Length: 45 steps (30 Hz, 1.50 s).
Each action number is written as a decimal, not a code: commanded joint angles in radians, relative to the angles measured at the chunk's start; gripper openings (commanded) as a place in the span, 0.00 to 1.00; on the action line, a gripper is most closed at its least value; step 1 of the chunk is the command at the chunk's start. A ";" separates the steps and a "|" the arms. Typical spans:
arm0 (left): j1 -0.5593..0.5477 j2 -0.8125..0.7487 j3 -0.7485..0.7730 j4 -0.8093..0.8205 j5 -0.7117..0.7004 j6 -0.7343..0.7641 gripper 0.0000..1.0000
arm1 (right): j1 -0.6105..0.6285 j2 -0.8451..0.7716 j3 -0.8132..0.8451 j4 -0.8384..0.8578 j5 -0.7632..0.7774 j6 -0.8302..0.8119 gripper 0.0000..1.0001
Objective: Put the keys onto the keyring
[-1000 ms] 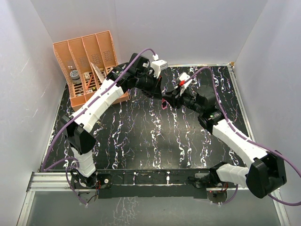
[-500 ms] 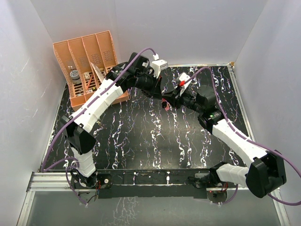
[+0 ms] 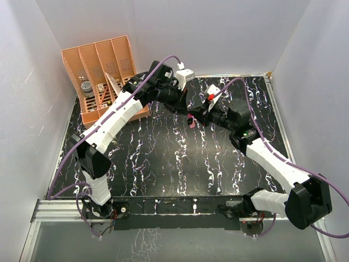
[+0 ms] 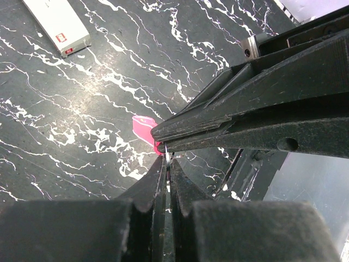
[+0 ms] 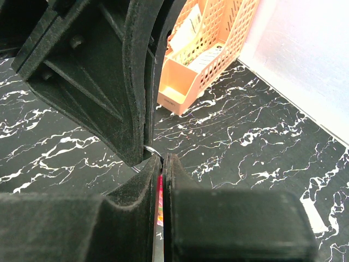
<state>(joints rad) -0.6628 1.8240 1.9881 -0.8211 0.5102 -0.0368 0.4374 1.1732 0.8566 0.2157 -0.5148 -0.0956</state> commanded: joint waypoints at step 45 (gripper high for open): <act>-0.006 -0.662 -0.574 0.599 -0.526 -0.143 0.65 | -0.002 -0.050 0.016 0.156 0.196 0.185 0.00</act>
<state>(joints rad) -0.6651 1.2152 1.4750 -0.3080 0.0139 -0.1459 0.4374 1.1095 0.8528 0.3111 -0.3424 0.0402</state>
